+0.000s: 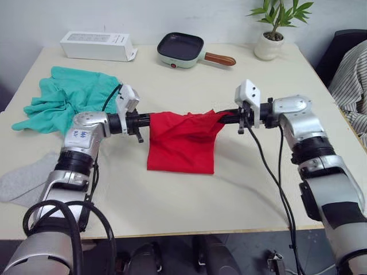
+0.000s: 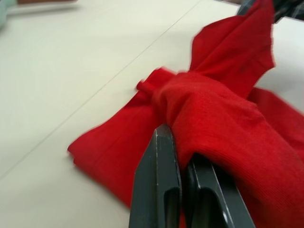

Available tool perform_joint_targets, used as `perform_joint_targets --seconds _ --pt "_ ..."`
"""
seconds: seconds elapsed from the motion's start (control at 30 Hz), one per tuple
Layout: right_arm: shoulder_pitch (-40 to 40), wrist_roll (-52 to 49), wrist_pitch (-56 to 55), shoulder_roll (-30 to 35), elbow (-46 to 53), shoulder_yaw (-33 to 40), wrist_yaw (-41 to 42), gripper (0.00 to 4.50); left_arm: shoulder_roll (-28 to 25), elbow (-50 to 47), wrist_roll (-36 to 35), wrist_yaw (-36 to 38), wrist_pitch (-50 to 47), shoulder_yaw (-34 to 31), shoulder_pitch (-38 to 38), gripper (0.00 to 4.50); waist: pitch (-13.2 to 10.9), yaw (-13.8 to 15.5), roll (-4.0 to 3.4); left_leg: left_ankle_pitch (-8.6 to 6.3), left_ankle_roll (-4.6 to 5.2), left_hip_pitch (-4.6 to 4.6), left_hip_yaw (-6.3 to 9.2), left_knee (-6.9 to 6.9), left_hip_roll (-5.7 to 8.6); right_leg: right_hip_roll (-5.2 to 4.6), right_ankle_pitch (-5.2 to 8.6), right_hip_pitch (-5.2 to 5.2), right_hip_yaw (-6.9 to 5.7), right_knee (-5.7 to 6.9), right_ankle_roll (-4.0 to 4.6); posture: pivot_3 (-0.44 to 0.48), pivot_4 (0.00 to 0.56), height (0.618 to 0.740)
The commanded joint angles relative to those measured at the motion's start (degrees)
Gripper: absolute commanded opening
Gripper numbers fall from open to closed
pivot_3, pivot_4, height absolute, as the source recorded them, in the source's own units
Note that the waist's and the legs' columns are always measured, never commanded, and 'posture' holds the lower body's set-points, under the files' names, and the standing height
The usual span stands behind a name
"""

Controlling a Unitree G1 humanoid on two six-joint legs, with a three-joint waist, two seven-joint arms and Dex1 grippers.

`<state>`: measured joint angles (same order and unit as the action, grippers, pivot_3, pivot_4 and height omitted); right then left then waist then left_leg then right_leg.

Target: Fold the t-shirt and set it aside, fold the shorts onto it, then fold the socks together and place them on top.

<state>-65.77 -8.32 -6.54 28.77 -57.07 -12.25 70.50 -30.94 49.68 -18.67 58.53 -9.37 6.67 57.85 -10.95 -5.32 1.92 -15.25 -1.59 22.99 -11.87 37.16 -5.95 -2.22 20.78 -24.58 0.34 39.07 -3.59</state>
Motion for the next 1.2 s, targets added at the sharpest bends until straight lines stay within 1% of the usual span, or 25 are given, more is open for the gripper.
perform_joint_targets --seconds 0.03,0.17,0.3,0.4,0.47,0.5,0.53,0.57,0.6,0.63,0.67,0.7,0.73,0.77,0.8,0.9,0.93,1.03,1.1,1.13,1.2 --pt "-2.7 2.9 -6.4 -1.2 -5.9 1.9 -3.4 0.00 1.4 6.6 2.8 -2.0 3.9 -2.5 3.4 0.03 0.0 -0.2 0.00 0.01 -0.01 0.15 0.00 0.05 0.00 -0.02 0.00 -0.14 0.00 0.05 0.00 0.000 0.150 0.740" --pt "-4.0 4.9 -10.2 -3.2 -9.8 2.8 -6.0 0.00 2.7 11.4 4.7 -4.4 4.7 -4.5 4.8 0.03 0.0 -1.1 0.00 0.01 0.01 0.17 0.01 0.26 0.04 -0.14 0.00 -0.15 0.00 0.37 0.00 0.000 0.150 0.740" --pt "-4.6 6.3 -12.4 -4.3 -11.5 3.8 -6.9 0.00 2.9 13.1 5.6 -6.3 3.7 -6.5 4.9 0.03 0.0 -1.4 0.00 0.02 0.02 0.17 0.07 0.57 0.00 -0.09 0.00 -0.13 -0.01 0.73 0.00 0.000 0.150 0.740" --pt "-4.6 5.8 -11.1 -5.3 -12.2 5.2 -6.3 0.00 2.8 13.1 5.7 -8.5 3.2 -8.3 4.4 0.69 0.0 -1.6 0.00 0.05 0.03 0.16 0.16 0.85 -0.04 -0.07 0.00 -0.04 -0.01 0.96 0.00 0.000 0.150 0.740" --pt "-4.9 4.8 -8.6 -6.0 -12.7 7.1 -6.4 0.00 2.8 12.8 5.3 -9.5 2.3 -9.7 4.0 1.32 0.0 -1.5 0.00 0.14 0.11 0.15 0.22 0.89 0.01 -0.11 -0.06 0.00 0.00 1.00 -0.03 0.000 0.150 0.740" --pt "-5.0 3.9 -7.6 -6.4 -12.8 8.3 -6.8 0.25 2.8 12.4 5.0 -9.9 1.8 -10.4 3.6 1.64 0.0 -1.6 0.00 0.17 0.14 0.15 0.22 0.89 0.03 -0.13 -0.08 0.01 -0.01 1.01 -0.06 0.000 0.150 0.740" --pt "-5.1 4.0 -7.2 -6.7 -13.0 9.1 -8.9 0.54 2.7 11.9 4.7 -10.8 1.2 -11.2 3.0 1.98 0.0 -1.6 0.00 0.18 0.16 0.16 0.21 0.91 0.04 -0.13 -0.12 0.01 0.00 1.01 -0.09 0.000 0.150 0.740" --pt "-4.9 4.4 -6.5 -6.7 -13.1 9.4 -10.3 0.73 2.6 11.4 4.6 -11.5 0.6 -11.9 2.5 2.26 0.0 -1.6 0.00 0.19 0.17 0.15 0.21 0.92 0.05 -0.13 -0.14 0.01 0.00 1.01 -0.11 0.000 0.150 0.740" --pt "-4.7 5.3 -6.5 -6.5 -13.1 9.5 -11.9 1.14 2.6 10.8 4.8 -12.2 0.1 -12.2 1.9 2.65 0.0 -1.6 0.00 0.19 0.17 0.15 0.21 0.92 0.05 -0.15 -0.15 0.01 0.00 1.02 -0.12 0.000 0.150 0.740" --pt "-4.4 5.9 -5.7 -6.2 -13.3 9.8 -14.3 1.40 2.6 9.9 4.7 -12.9 -0.4 -12.8 1.2 2.94 0.0 -1.6 0.00 0.19 0.18 0.16 0.21 0.92 0.04 -0.17 -0.15 0.01 -0.01 1.02 -0.12 0.000 0.150 0.740" --pt "-4.2 6.2 -4.7 -5.9 -13.4 10.2 -16.3 1.84 2.5 8.7 4.8 -13.3 -1.2 -13.1 0.5 3.31 0.0 -1.6 0.00 0.19 0.18 0.16 0.23 0.90 0.04 -0.18 -0.15 0.01 0.01 1.02 -0.12 0.000 0.150 0.740" --pt "-4.0 6.4 -4.0 -5.6 -13.5 10.5 -18.1 2.15 2.5 7.5 4.9 -14.0 -1.7 -13.3 -0.2 3.61 0.0 -1.6 0.00 0.19 0.17 0.16 0.24 0.89 0.03 -0.20 -0.15 0.01 0.02 1.02 -0.12 0.000 0.150 0.740" --pt "-3.7 6.3 -3.3 -5.1 -13.6 11.2 -20.0 2.58 2.5 6.0 5.0 -15.3 -2.2 -13.6 -1.0 3.97 0.0 -1.6 0.00 0.19 0.17 0.16 0.24 0.87 0.01 -0.20 -0.15 0.00 0.03 1.01 -0.11 0.000 0.150 0.740" --pt "-3.3 5.8 -2.2 -4.4 -13.6 12.1 -21.0 2.88 2.6 4.2 5.0 -16.7 -2.8 -14.2 -1.8 4.26 0.0 -1.6 0.00 0.19 0.17 0.17 0.24 0.85 0.01 -0.21 -0.15 -0.01 0.03 1.00 -0.11 0.000 0.150 0.740" --pt "-3.0 4.9 -0.9 -3.9 -13.5 13.3 -21.7 3.32 2.8 2.4 4.7 -18.7 -3.2 -15.0 -2.6 4.50 0.0 -1.6 0.00 0.20 0.17 0.18 0.25 0.84 0.02 -0.21 -0.15 -0.01 0.04 0.99 -0.11 0.000 0.150 0.740" --pt "-1.7 2.7 2.1 -2.7 -12.6 16.6 -21.8 4.38 3.0 -3.1 3.7 -21.9 -4.7 -17.1 -5.2 4.50 0.0 -1.4 0.00 0.20 0.17 0.19 0.27 0.83 0.00 -0.22 -0.15 0.00 0.10 0.97 -0.11 0.000 0.150 0.740" --pt "-1.0 2.2 2.6 -2.2 -11.9 17.3 -21.4 4.48 2.7 -5.9 3.6 -21.6 -5.0 -17.2 -6.8 4.50 0.0 -1.4 0.00 0.20 0.17 0.19 0.26 0.82 0.02 -0.21 -0.15 0.00 0.10 0.96 -0.11 0.000 0.150 0.740" --pt "1.8 0.3 3.4 -1.2 -8.8 19.5 -19.3 4.48 1.2 -14.3 4.9 -19.9 -3.1 -16.1 -12.6 4.50 0.0 -1.6 -0.01 0.20 0.16 0.17 0.25 0.81 0.04 -0.18 -0.15 0.01 0.10 0.96 -0.11 0.000 0.150 0.740" --pt "4.3 -1.7 1.6 -0.9 -5.0 20.9 -16.0 4.48 0.3 -19.3 5.3 -19.2 -1.6 -16.0 -16.0 4.50 0.0 -1.8 -0.01 0.22 0.12 0.16 0.25 0.79 0.03 -0.15 -0.15 0.01 0.11 0.97 -0.11 0.000 0.150 0.740" --pt "5.8 -2.7 1.1 -0.8 -2.3 21.1 -13.5 4.48 -0.4 -21.8 5.5 -18.3 -0.3 -15.7 -17.7 4.50 0.0 -1.8 -0.01 0.23 0.11 0.16 0.25 0.79 0.03 -0.14 -0.15 0.01 0.12 0.98 -0.11 0.000 0.150 0.740" --pt "10.8 -4.9 -0.3 -0.7 6.7 20.4 -7.3 4.48 -2.1 -26.3 5.8 -15.8 3.4 -15.6 -21.4 4.50 0.0 -1.9 -0.01 0.24 0.09 0.16 0.27 0.78 0.02 -0.12 -0.15 0.01 0.13 0.97 -0.11 0.000 0.150 0.740"
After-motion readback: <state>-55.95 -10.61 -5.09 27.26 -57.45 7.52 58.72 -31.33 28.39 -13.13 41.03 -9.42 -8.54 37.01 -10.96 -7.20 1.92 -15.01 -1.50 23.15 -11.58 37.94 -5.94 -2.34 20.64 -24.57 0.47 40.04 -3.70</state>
